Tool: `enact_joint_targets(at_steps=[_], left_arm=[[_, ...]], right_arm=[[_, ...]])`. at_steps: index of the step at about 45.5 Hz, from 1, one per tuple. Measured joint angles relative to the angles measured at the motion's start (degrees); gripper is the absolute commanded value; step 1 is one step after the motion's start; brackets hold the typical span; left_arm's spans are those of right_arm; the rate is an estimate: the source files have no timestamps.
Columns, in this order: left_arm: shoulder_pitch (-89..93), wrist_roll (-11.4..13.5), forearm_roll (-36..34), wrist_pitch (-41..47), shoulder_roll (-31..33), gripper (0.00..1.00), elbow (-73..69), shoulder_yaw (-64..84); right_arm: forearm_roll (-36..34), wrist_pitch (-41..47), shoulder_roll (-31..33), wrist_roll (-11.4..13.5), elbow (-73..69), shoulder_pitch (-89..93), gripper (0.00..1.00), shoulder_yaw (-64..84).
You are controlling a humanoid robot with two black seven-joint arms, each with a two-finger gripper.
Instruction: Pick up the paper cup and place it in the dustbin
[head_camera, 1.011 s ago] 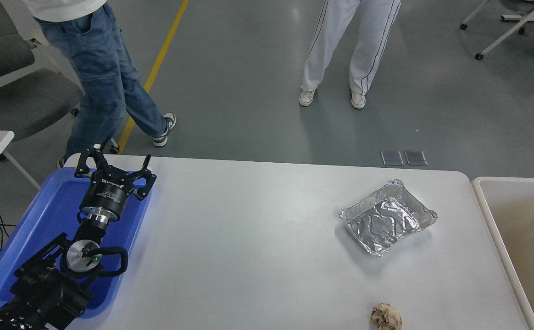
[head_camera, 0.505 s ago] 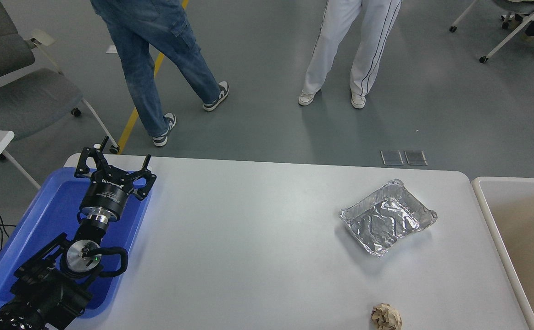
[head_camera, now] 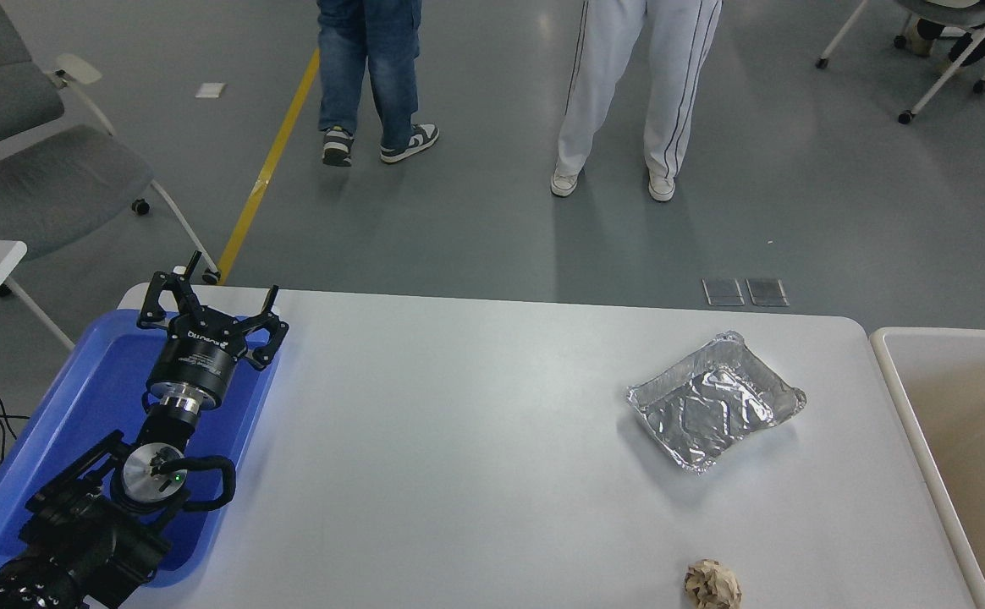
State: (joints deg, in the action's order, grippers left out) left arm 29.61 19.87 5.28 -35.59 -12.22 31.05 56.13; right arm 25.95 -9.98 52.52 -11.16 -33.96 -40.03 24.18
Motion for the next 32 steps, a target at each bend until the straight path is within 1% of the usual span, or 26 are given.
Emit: enact_joint_targets(at_steps=[9, 17, 23, 32], left_arm=[[0.01, 0.0, 0.0, 0.0, 0.01, 1.0, 0.0, 0.03], [0.01, 0.0, -0.01, 0.0, 0.01, 1.0, -0.01, 0.03], [0.01, 0.0, -0.01, 0.0, 0.0, 1.0, -0.01, 0.04], [0.01, 0.0, -0.01, 0.0, 0.0, 1.0, 0.03, 0.03]], right_arm=[[1.87, 0.54, 5.23, -0.01, -10.62, -6.33, 1.0, 5.11], [2.29, 2.0, 7.11, 0.01, -17.63, -14.35, 1.0, 13.25], [2.36, 5.41, 7.77, 0.01, -22.44, -22.82, 1.0, 21.41], [2.25, 14.77, 7.32, 0.06, -26.97, -35.29, 1.0, 32.17]])
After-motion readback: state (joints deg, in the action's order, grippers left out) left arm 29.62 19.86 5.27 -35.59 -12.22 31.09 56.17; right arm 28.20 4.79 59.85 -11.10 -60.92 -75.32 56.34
